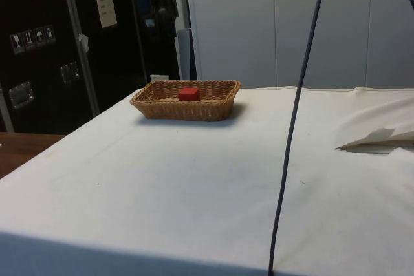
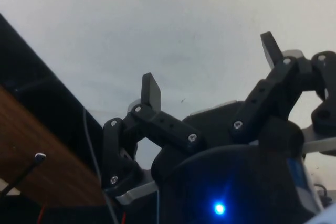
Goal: Pick up the cube and place it into the basket.
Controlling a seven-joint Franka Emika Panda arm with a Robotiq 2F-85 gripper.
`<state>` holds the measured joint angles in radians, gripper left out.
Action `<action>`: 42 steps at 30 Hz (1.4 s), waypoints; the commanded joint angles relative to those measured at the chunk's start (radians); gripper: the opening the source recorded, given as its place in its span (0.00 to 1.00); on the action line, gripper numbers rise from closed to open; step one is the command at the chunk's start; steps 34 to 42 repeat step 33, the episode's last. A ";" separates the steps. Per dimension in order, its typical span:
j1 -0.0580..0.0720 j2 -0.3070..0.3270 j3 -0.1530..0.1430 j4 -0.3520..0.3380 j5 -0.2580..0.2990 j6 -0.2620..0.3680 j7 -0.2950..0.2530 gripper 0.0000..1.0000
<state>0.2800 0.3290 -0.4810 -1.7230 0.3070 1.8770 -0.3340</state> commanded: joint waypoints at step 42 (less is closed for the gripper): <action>0.000 -0.089 0.151 -0.104 -0.147 0.086 0.166 1.00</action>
